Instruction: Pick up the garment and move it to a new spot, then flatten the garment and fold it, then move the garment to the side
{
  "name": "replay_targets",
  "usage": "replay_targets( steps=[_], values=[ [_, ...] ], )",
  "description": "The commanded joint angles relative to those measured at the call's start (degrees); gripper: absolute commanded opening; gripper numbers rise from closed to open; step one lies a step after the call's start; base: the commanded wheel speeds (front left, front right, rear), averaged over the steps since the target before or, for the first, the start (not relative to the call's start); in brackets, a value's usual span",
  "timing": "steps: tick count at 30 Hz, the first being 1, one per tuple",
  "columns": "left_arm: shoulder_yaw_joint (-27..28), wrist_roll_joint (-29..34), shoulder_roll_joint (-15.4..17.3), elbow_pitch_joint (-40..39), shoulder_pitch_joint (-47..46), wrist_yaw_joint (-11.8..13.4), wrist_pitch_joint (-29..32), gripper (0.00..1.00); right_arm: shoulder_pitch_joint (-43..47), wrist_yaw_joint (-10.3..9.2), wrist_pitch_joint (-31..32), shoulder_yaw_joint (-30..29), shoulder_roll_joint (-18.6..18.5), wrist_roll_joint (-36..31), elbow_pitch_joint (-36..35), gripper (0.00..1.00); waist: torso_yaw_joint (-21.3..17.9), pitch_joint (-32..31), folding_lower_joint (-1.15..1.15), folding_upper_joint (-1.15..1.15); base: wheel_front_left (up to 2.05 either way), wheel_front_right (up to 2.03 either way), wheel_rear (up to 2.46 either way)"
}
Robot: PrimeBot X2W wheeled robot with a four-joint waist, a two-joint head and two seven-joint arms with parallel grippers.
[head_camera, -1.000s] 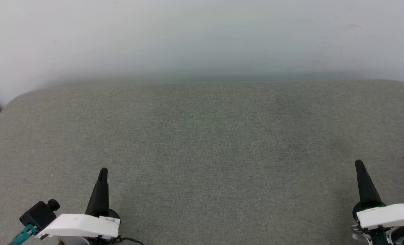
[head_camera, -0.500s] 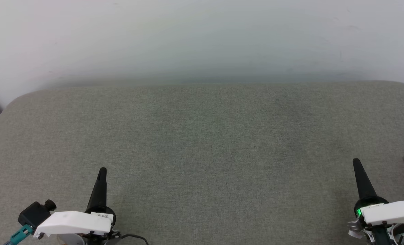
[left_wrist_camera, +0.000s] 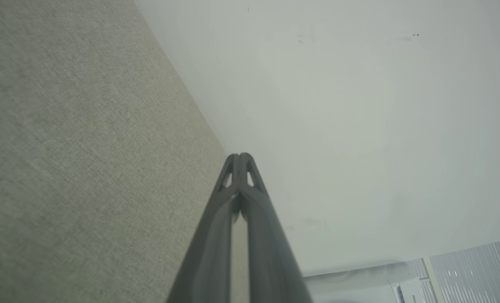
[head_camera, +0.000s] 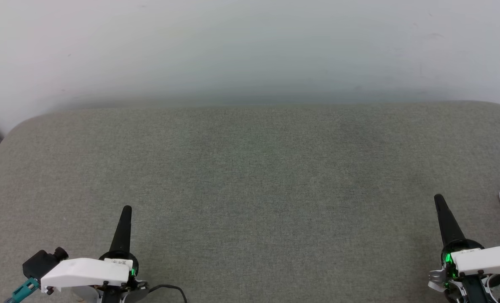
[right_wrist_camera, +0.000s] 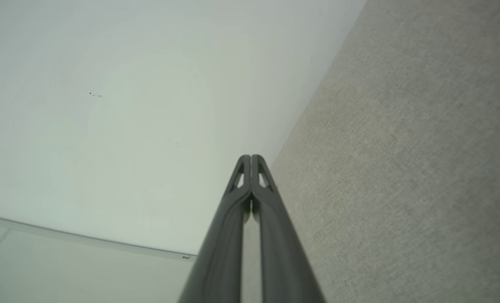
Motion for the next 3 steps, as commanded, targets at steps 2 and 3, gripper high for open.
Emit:
replay_targets(
  steps=[2,3],
  values=[
    [0.4,-2.4,0.2,0.1,-1.4,-0.2,0.6,0.00,-1.3,-0.01,0.5,-0.2,0.4,2.2,0.1,0.00,0.0,-0.1,0.00,0.00,0.00,0.00,0.00],
    [0.4,-3.0,0.2,0.2,-1.5,-0.2,0.7,0.00,-1.4,-0.01,0.6,-0.3,0.4,2.7,0.1,0.00,0.0,-0.1,0.00,0.00,0.00,0.00,0.00]
  ],
)
